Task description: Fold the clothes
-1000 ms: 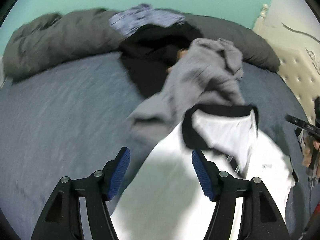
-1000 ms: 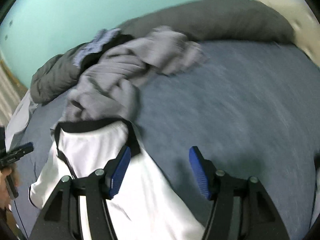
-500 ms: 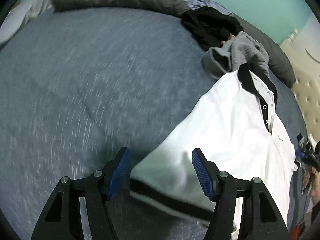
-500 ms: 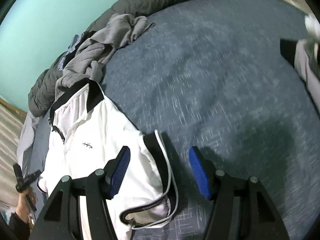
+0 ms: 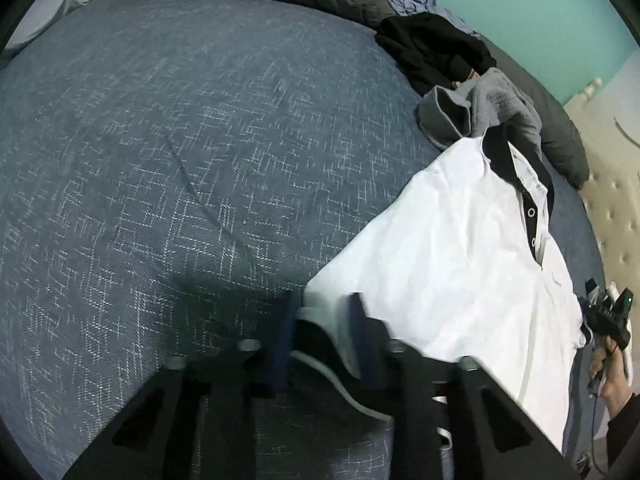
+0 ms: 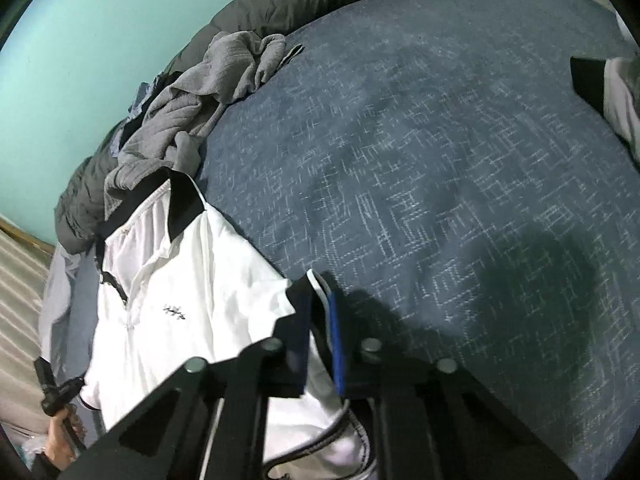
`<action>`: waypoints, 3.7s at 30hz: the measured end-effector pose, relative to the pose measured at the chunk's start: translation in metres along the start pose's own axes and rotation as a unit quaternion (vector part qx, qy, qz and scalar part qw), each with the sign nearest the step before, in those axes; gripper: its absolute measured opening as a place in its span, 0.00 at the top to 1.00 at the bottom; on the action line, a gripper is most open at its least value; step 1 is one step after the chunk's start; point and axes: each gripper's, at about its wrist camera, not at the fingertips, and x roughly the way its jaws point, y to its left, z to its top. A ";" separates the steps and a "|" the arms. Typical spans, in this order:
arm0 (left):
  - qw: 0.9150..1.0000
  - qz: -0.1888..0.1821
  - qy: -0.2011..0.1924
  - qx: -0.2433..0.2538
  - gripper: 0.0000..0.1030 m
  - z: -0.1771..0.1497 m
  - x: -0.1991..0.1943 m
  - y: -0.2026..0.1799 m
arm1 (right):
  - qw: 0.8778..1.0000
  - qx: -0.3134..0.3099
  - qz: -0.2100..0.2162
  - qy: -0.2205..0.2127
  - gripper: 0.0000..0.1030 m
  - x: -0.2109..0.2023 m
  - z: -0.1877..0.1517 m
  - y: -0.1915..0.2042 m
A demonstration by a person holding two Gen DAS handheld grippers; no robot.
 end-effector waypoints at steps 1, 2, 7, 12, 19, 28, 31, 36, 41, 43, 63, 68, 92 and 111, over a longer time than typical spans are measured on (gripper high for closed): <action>1.000 0.002 0.001 0.003 0.88 0.000 0.000 0.000 | 1.000 -0.004 -0.004 -0.011 0.98 -0.004 0.000 0.000; 1.000 0.005 -0.001 0.006 0.93 -0.001 -0.001 0.001 | 1.000 -0.008 -0.008 -0.022 0.99 -0.009 0.000 0.001; 1.000 0.018 -0.014 0.011 0.94 0.004 -0.014 0.009 | 0.996 -0.003 -0.029 -0.086 0.99 -0.040 0.003 -0.008; 0.999 0.031 -0.021 0.004 0.95 0.018 -0.025 0.023 | 0.991 0.014 -0.070 -0.110 0.99 -0.055 0.010 -0.022; 0.998 0.042 -0.020 -0.029 0.95 0.043 -0.032 0.054 | 0.986 0.028 -0.112 -0.119 0.99 -0.059 0.028 -0.036; 0.998 0.056 0.004 -0.022 0.90 0.041 -0.009 0.054 | 0.992 0.075 -0.084 -0.054 0.85 -0.034 0.017 -0.065; 0.998 0.051 -0.019 -0.021 0.58 0.033 -0.024 0.053 | 0.993 0.075 -0.049 -0.075 0.61 -0.050 0.003 -0.067; 0.999 0.019 -0.041 -0.028 0.50 0.011 -0.048 0.052 | 0.998 0.016 0.004 -0.065 0.60 -0.062 -0.029 -0.053; 0.999 -0.021 -0.032 -0.024 0.50 -0.020 -0.052 0.033 | 0.998 -0.017 0.016 -0.057 0.60 -0.059 -0.049 -0.036; 0.999 -0.035 -0.029 -0.022 0.50 -0.032 -0.054 0.023 | 0.997 -0.016 0.029 -0.068 0.60 -0.063 -0.050 -0.032; 0.998 -0.055 0.007 -0.012 1.00 -0.059 -0.020 -0.009 | 0.999 -0.028 0.027 -0.037 0.96 -0.059 -0.062 -0.018; 0.999 -0.048 -0.015 -0.012 1.00 -0.054 -0.044 0.000 | 0.999 -0.020 0.001 -0.034 0.96 -0.068 -0.061 -0.034; 0.998 -0.061 0.009 -0.031 0.56 -0.070 -0.026 -0.006 | 0.994 0.092 0.007 -0.052 0.57 -0.078 -0.072 -0.073; 0.996 -0.084 -0.008 -0.022 0.97 -0.067 -0.026 -0.023 | 0.995 0.091 -0.002 -0.050 0.95 -0.072 -0.074 -0.070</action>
